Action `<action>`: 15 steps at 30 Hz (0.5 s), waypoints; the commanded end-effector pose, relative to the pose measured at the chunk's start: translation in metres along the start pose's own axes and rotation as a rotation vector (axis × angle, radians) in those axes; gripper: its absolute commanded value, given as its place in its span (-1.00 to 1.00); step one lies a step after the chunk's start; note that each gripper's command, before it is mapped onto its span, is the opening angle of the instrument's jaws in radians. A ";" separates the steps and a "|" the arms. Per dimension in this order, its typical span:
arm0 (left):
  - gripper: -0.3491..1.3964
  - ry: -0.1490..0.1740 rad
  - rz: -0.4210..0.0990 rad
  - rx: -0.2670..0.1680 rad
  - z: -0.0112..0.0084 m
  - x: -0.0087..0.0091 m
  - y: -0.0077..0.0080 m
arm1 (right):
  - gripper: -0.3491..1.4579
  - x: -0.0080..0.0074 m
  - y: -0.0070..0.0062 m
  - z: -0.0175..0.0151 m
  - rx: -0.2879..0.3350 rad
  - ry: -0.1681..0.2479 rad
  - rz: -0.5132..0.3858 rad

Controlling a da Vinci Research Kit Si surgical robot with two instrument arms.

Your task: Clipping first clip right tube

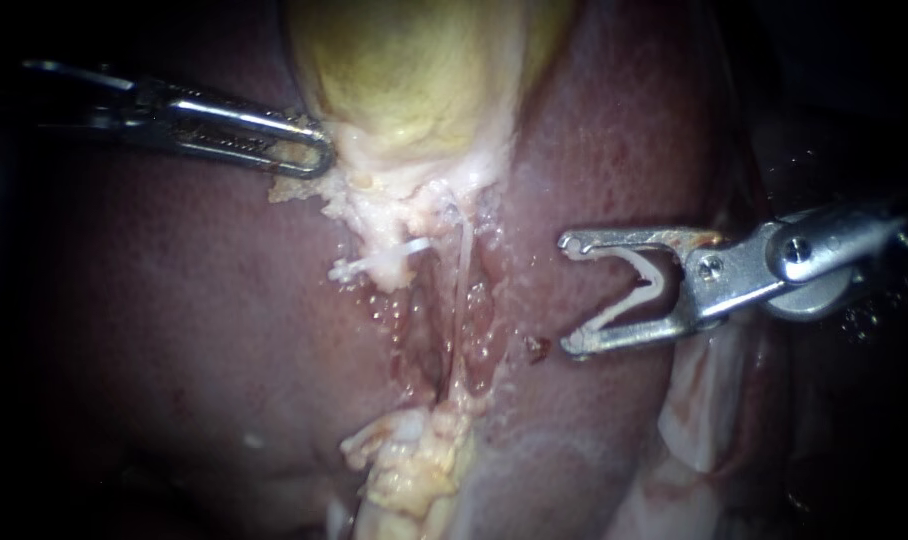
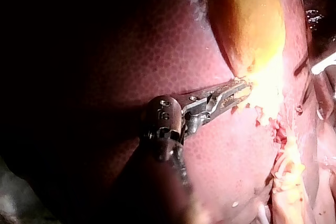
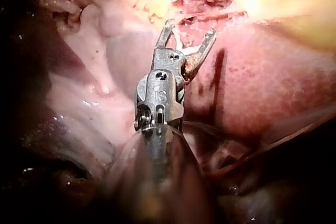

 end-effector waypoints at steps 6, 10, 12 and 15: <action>-1.00 -0.001 -0.013 -0.007 -0.0036 0.0018 0.0021 | -0.06 0.0000 0.0000 0.0001 0.008 0.002 0.000; -1.00 0.020 -0.017 -0.001 -0.0070 0.0035 0.0044 | -0.06 0.0000 0.0000 0.0004 0.024 0.007 0.000; -1.00 0.031 -0.008 -0.002 -0.0081 0.0044 0.0054 | -0.06 0.0000 0.0000 0.0007 0.031 0.009 -0.001; -1.00 0.038 -0.001 -0.003 -0.0086 0.0050 0.0061 | -0.07 0.0000 0.0000 0.0014 0.057 0.016 -0.002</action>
